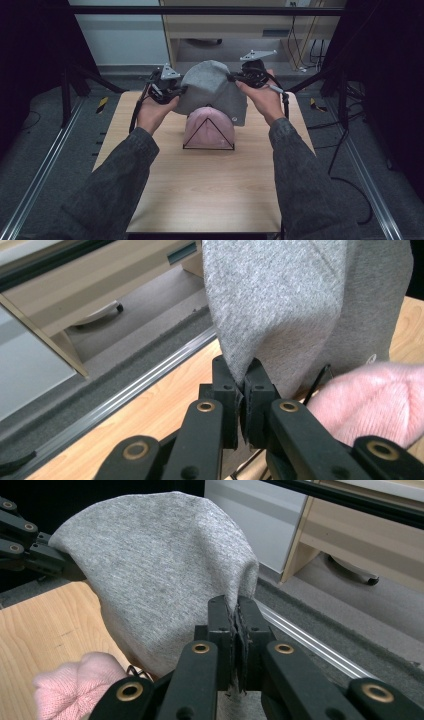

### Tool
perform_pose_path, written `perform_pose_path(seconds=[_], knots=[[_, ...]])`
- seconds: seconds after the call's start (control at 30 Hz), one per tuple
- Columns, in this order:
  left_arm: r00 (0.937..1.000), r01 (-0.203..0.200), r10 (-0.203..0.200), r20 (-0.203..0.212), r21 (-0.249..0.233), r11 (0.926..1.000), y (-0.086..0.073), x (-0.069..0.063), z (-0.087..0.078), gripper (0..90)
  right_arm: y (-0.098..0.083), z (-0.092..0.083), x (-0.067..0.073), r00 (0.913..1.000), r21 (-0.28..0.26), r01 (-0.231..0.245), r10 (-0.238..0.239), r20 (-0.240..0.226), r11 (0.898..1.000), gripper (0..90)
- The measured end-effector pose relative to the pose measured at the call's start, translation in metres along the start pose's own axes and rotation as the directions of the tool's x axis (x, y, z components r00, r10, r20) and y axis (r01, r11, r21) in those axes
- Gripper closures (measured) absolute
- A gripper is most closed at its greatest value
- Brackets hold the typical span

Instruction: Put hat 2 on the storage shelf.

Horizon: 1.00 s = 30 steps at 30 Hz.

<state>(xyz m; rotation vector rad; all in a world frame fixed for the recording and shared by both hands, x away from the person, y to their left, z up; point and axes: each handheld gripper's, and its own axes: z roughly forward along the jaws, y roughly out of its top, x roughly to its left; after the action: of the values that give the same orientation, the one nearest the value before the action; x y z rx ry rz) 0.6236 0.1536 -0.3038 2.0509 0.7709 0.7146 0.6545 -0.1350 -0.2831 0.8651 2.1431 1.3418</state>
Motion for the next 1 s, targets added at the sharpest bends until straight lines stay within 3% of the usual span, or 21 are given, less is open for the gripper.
perform_pose_path(seconds=[0.77,1.0], knots=[[0.9998,0.021,-0.021,0.000,0.030,0.9993,-0.031,-0.001,0.005,86.9,-0.021,0.019,0.012,0.9997,0.056,0.000,0.001,-0.023,0.998,86.9],[0.9986,0.053,-0.053,0.001,0.057,0.9970,-0.049,0.003,0.011,87.0,-0.032,0.027,0.019,0.9995,0.088,0.004,-0.001,-0.031,0.996,86.8]])
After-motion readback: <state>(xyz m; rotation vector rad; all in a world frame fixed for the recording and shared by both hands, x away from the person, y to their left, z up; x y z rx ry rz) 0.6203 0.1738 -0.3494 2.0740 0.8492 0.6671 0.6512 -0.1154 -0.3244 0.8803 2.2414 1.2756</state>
